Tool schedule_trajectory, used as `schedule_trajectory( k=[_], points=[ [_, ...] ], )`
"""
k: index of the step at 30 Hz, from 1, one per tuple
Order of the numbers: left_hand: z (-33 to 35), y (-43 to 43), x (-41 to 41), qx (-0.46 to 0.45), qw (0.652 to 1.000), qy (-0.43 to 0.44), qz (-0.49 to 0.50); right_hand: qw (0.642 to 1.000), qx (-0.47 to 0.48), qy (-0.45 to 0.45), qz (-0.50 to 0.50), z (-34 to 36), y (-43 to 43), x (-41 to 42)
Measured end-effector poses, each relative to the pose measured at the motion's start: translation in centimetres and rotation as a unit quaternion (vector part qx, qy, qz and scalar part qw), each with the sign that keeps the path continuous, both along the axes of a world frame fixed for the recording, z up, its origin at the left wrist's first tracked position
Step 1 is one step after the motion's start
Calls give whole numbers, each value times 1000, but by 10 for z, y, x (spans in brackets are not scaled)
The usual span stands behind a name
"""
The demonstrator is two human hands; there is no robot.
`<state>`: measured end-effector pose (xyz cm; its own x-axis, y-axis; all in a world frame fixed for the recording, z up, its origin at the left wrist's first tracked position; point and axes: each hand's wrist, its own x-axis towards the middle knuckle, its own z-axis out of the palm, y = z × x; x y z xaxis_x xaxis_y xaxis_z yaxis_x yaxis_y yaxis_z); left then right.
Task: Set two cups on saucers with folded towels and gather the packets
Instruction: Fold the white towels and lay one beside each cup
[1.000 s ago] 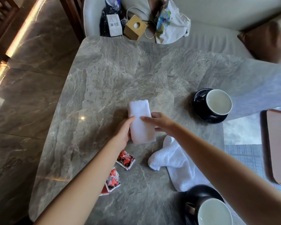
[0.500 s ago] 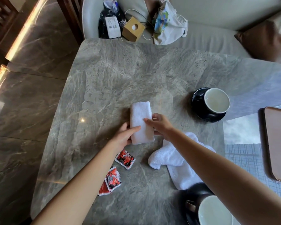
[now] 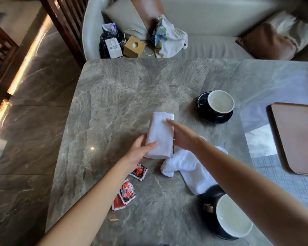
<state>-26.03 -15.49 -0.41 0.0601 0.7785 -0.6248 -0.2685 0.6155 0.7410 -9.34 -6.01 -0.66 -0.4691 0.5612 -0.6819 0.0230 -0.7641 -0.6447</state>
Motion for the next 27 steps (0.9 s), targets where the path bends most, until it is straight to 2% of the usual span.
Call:
schedule_trajectory(
  k=[3,10,17,23,27],
  points=[
    [7,-7,20,-5,1000,-13,-26,994,51,-37,-94,3,-8,22],
    [14,-2,92,-32,993,-7,-116,975,92,-76,-187,4,-16,105],
    [12,28,203,-48,992,21,-118,958,97,-87,-255,1,-3,223],
    [-2,60,299,-103,994,12,-42,947,99,-151,-264,-13,39,297],
    [-18,78,327,-148,988,-15,29,943,117,-198,-239,-24,78,307]
  ],
)
